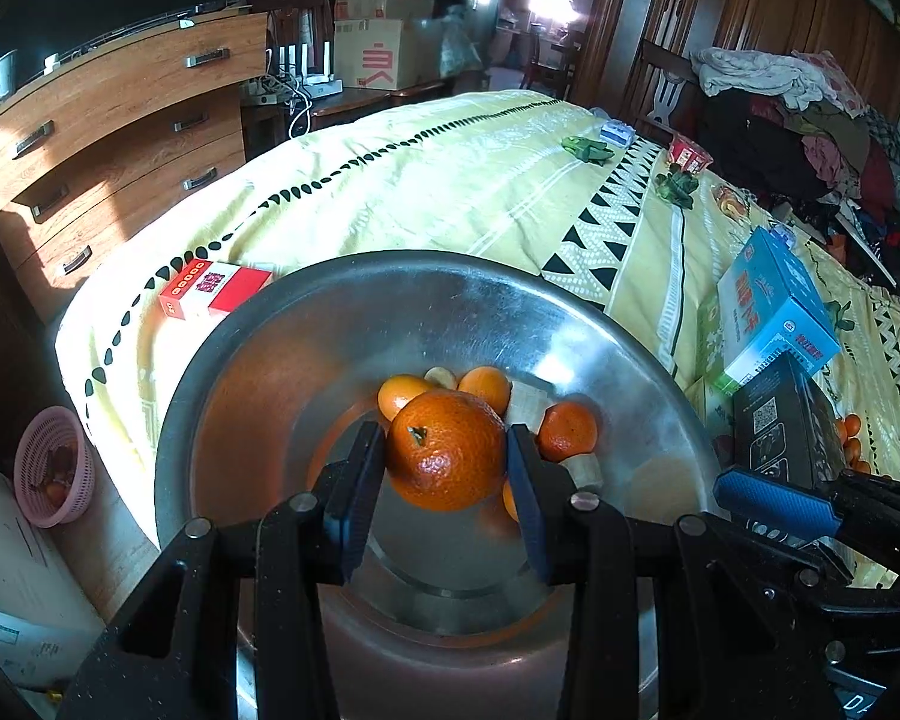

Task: Organize fruits
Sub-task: 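Carry both items into the steel bowl and open both tools to release them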

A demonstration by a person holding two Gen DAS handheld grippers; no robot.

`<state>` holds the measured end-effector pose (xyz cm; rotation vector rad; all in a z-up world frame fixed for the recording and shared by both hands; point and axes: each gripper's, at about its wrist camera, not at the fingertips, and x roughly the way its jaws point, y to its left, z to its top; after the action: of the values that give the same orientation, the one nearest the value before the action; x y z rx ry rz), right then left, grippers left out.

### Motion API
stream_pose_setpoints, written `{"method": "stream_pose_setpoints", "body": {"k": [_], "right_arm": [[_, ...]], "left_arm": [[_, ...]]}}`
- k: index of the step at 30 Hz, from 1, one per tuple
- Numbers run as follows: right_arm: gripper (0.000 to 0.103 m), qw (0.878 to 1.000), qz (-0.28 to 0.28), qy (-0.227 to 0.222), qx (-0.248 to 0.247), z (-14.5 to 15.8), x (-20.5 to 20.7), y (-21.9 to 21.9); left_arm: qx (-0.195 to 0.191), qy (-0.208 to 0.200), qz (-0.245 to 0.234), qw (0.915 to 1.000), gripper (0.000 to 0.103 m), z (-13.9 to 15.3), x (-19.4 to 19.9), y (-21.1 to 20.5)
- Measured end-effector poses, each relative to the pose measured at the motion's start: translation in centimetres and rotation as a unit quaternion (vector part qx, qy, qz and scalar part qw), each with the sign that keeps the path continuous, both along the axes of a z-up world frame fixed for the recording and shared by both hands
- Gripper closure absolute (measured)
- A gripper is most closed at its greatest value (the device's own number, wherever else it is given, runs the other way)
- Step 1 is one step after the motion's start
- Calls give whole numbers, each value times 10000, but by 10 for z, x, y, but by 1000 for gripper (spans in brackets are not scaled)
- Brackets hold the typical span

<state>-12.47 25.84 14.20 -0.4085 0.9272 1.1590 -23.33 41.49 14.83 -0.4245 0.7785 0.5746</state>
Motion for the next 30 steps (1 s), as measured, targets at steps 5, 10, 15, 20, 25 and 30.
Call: {"method": "stream_pose_setpoints", "body": {"k": [5, 10, 15, 20, 25, 30], "right_arm": [[69, 10000, 37, 14, -13, -2, -1, 2], [69, 10000, 25, 23, -6, -4, 0, 2], [69, 10000, -11, 54, -9, -7, 0, 0], [69, 10000, -68, 65, -2, -8, 1, -2], [59, 9999, -122, 106, 9, -7, 1, -4], [37, 9998, -188, 69, 80, -3, 0, -8]], "left_arm": [[-9, 15, -9, 10000, 61, -1, 1, -1], [-31, 44, -17, 10000, 61, -4, 3, 0], [-97, 98, -29, 9999, 60, -8, 4, 1], [-201, 246, -13, 9995, 57, -16, 6, 2], [-133, 205, 53, 9997, 38, -12, 4, 1], [-114, 187, 156, 9996, 32, -11, 0, 5]]}}
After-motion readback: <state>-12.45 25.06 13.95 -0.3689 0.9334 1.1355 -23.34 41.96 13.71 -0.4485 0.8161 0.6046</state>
